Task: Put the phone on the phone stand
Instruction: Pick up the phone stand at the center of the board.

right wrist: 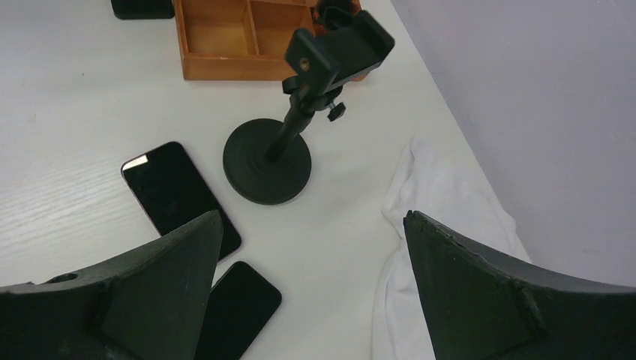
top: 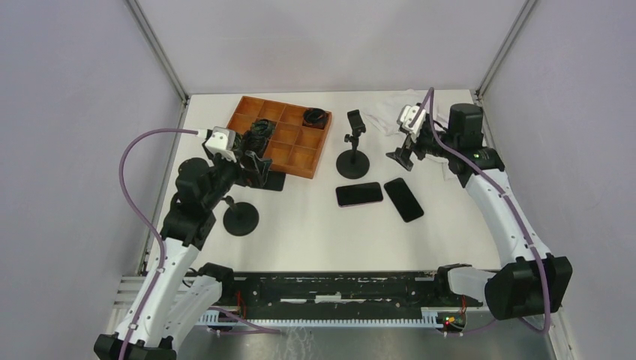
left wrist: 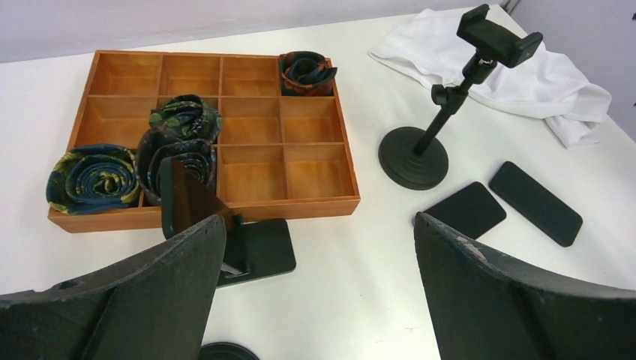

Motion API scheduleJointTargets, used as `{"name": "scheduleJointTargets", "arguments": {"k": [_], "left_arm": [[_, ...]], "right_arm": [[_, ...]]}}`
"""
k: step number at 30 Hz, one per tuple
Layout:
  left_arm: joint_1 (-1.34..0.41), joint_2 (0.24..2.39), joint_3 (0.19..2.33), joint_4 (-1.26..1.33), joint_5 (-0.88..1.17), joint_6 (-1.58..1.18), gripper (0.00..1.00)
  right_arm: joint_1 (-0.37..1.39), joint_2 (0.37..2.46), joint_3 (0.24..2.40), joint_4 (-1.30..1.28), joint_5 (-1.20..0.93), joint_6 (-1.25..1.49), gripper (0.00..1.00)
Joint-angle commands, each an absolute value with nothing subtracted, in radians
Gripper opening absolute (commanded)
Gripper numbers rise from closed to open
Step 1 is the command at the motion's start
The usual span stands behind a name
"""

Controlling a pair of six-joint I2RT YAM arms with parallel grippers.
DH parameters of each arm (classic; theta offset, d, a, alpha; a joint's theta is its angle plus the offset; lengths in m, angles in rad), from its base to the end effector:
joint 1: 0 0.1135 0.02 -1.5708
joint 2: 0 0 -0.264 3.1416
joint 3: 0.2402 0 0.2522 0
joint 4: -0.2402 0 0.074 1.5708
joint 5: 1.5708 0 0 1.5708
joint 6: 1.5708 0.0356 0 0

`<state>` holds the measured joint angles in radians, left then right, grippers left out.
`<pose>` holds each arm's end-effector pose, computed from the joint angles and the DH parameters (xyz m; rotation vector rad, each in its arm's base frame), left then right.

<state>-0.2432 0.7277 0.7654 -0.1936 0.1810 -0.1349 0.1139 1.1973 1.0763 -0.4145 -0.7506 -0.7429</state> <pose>0.1665 -0.0479 0.3414 0.2288 1.7286 -0.4343 0.2557 0.0537 0.3382 -1.1924 1.5715 0.3821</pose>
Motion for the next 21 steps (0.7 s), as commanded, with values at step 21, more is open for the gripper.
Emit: {"name": "scheduleJointTargets", "arguments": {"k": [21], "left_arm": [[-0.253,0.695,0.759,-0.202,0.177,-0.064,1.0]], "right_arm": [[0.488,1.58,1.52,-0.387,-0.063,-0.226,0.98]]}}
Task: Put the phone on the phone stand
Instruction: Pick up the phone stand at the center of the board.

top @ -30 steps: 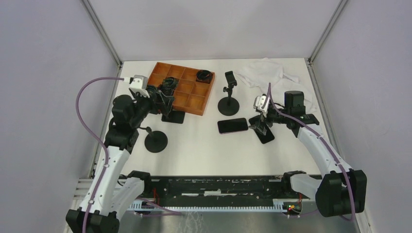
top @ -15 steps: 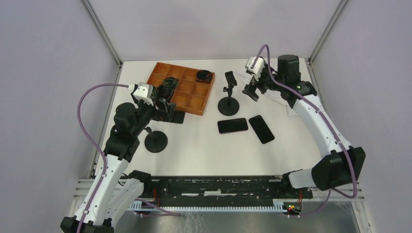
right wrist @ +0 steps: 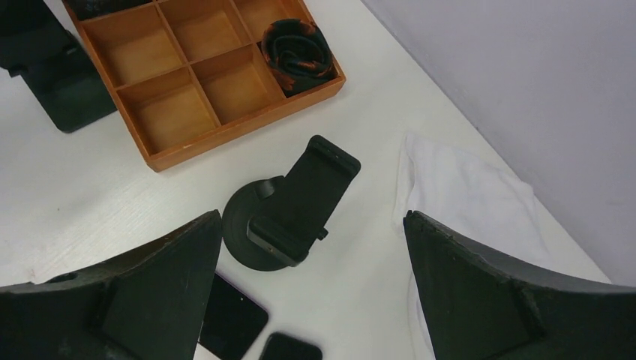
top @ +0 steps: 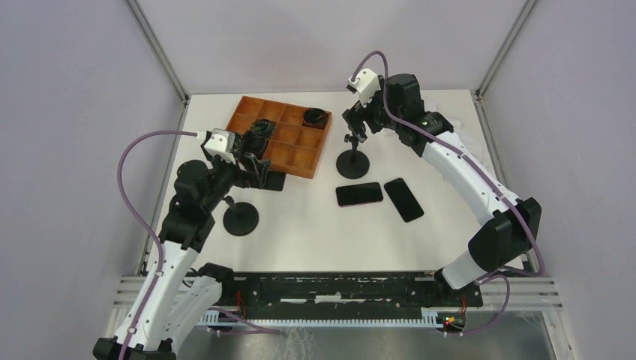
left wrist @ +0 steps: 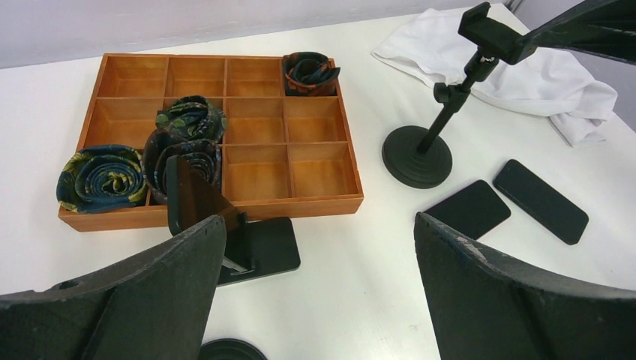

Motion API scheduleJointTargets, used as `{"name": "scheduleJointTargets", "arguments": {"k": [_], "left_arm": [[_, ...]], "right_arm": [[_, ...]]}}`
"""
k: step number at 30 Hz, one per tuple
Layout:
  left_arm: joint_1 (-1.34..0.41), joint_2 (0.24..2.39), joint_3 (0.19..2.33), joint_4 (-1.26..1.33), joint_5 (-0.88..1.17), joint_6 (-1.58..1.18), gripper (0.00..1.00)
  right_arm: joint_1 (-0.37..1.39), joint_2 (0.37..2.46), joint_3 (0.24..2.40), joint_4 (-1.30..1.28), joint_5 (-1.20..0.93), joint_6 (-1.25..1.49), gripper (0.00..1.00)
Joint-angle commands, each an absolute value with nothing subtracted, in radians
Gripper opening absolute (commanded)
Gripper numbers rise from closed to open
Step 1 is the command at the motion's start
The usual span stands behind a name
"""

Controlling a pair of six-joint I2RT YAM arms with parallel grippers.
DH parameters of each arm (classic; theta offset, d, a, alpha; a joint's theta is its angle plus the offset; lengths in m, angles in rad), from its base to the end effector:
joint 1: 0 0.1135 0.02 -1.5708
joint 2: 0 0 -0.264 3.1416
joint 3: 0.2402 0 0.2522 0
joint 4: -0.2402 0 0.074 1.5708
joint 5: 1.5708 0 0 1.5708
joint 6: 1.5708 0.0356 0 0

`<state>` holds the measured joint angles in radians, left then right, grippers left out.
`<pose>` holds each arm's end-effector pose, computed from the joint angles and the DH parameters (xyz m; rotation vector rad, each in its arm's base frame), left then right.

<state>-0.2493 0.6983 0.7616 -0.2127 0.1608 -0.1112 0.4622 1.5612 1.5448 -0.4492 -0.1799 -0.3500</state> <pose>0.1598 -0.0466 0.3424 0.2392 1.7185 -0.4043 0.3201 0.1666 0.3845 -0.9076 1.8243 0.2535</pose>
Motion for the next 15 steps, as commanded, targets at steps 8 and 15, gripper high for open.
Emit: {"name": "scheduleJointTargets", "arguments": {"k": [8,15], "left_arm": [[-0.253,0.694,0.758,-0.204,0.179,-0.06,1.0],[-0.253,0.693,0.759,-0.203,0.191,-0.057,1.0]], "right_arm": [[0.515,1.656,1.514,-0.37,0.006,-0.166,0.98],[0.524,1.646,1.482,-0.353,0.069,-0.18,0.91]]}}
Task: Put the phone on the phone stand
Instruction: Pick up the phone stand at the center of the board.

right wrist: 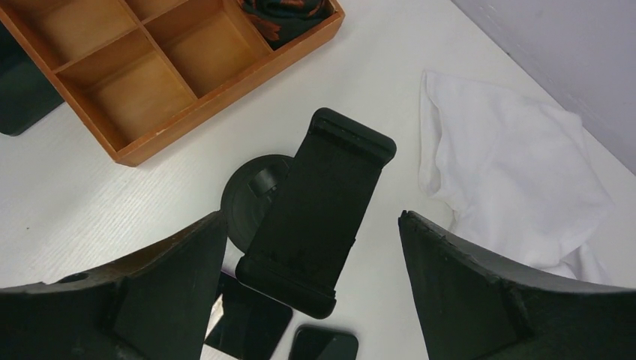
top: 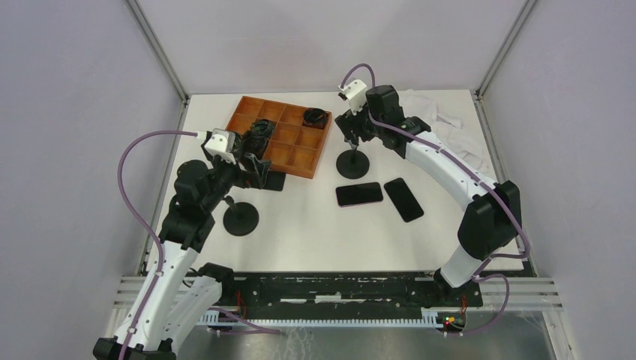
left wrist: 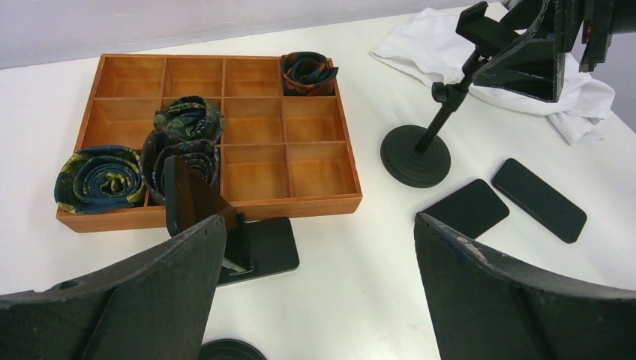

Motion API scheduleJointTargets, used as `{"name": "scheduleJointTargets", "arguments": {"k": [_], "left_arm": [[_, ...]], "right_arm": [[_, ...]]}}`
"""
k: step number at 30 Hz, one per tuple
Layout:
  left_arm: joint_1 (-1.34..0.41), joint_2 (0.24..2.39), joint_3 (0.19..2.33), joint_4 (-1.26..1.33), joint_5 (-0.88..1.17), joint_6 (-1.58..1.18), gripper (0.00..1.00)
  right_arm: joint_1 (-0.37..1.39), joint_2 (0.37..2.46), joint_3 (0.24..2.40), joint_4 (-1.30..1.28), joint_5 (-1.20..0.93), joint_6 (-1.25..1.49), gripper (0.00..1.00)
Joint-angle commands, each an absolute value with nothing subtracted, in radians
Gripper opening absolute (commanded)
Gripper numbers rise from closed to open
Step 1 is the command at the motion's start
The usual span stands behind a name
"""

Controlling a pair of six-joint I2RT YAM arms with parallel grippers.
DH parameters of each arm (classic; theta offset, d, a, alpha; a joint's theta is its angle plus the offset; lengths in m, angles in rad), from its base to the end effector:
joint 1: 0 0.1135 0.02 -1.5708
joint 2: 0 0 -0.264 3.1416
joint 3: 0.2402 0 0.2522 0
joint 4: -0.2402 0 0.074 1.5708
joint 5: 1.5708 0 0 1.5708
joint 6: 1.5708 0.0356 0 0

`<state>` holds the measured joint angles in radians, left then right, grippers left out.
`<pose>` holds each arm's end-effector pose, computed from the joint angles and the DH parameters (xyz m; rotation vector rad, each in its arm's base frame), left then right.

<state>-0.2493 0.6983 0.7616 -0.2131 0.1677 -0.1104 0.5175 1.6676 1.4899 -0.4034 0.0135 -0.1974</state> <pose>0.1597 -0.0468 0.3423 0.2450 1.7184 -0.4096 0.3382 0.1919 0.3319 -0.7472 2.0232 0.1711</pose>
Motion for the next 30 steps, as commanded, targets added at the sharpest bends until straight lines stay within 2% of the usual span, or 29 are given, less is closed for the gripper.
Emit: {"name": "scheduleJointTargets", "arguments": {"k": [1,3,6,12,17,21,26,30], "left_arm": [[-0.253,0.694,0.759,-0.203,0.193,-0.056,1.0],[-0.253,0.692,0.76,-0.202,0.195,-0.056,1.0],[-0.253,0.692,0.759,-0.202,0.197,-0.057,1.0],[-0.253,0.692,0.758,-0.203,0.198,-0.057,1.0],[-0.253,0.693,0.758,-0.203,0.202,-0.056,1.0],[-0.253,0.694,0.759,-0.203,0.205,-0.055,1.0],[-0.253,0.692,0.758,-0.203,0.207,-0.053,1.0],[-0.253,0.691,0.758,-0.203,0.206,-0.052,1.0]], "right_arm": [[0.525,1.643,1.481,-0.355,0.063,-0.185,0.88],[0.525,1.638,1.477,-0.354,0.049,-0.193,0.83],[0.527,1.631,1.477,-0.353,0.03,-0.208,0.68],[0.527,1.605,1.48,-0.352,0.025,-0.233,0.55],[0.527,1.591,1.512,-0.354,0.015,-0.266,0.35],[0.529,1.597,1.564,-0.362,0.002,-0.299,0.23],[0.527,1.609,1.626,-0.378,-0.054,-0.33,0.15],[0.528,1.609,1.668,-0.393,-0.098,-0.343,0.13]]}}
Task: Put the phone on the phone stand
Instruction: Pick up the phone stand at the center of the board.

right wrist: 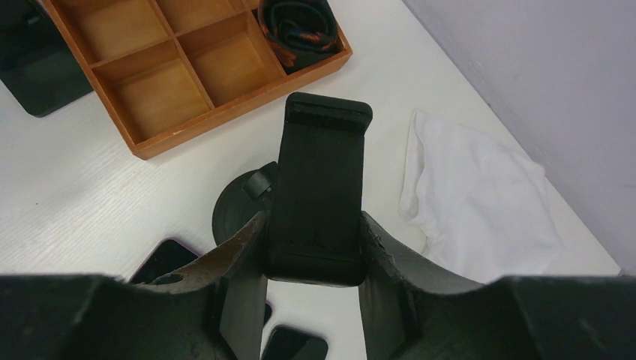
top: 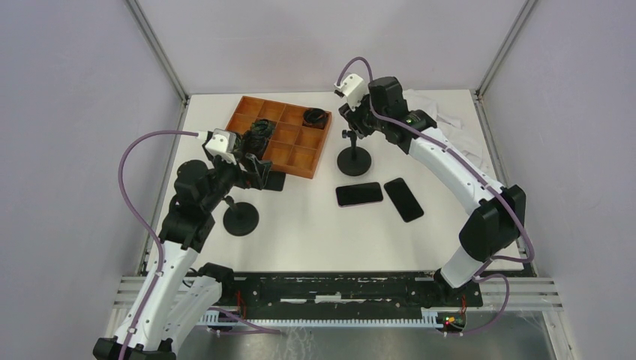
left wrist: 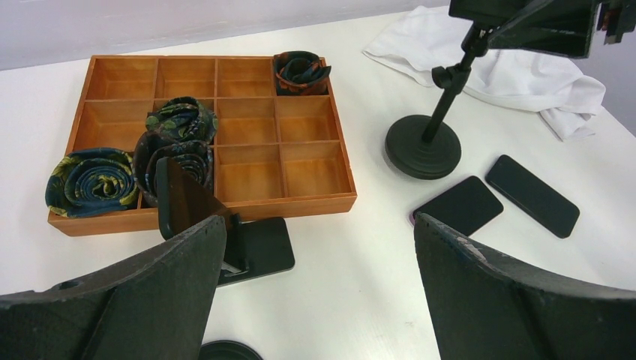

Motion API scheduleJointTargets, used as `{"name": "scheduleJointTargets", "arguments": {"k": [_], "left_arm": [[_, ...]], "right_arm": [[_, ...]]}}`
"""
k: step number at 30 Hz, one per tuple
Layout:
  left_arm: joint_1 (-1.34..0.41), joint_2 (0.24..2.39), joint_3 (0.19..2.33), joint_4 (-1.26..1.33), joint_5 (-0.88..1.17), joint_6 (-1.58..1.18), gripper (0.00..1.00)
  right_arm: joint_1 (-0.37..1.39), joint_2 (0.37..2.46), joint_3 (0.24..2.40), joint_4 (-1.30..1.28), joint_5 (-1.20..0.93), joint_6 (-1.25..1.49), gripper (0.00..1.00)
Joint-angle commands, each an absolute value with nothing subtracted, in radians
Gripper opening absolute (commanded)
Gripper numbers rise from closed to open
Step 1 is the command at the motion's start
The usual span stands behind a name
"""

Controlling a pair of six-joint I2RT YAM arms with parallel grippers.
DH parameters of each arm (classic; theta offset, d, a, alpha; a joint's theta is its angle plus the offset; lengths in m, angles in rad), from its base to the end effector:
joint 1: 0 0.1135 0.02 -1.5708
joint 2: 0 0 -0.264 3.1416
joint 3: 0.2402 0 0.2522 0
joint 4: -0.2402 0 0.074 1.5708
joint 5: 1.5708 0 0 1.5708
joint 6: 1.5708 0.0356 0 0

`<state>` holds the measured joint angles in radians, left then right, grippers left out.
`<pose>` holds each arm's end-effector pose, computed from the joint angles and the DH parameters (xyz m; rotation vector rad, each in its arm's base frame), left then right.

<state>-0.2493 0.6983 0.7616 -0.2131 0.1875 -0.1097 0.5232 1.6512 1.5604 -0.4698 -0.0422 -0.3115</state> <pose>0.1594 -0.0474 0.3423 0.2604 1.7170 -0.4260 0.3314 0.1929 0.3559 -0.8883 1.9420 0.1696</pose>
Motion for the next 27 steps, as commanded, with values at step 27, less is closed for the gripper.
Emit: {"name": "scheduleJointTargets", "arguments": {"k": [27], "left_arm": [[-0.253,0.684,0.758,-0.211,0.16,-0.046,1.0]], "right_arm": [[0.65,1.457,1.467,-0.46,-0.621,-0.48,0.07]]}}
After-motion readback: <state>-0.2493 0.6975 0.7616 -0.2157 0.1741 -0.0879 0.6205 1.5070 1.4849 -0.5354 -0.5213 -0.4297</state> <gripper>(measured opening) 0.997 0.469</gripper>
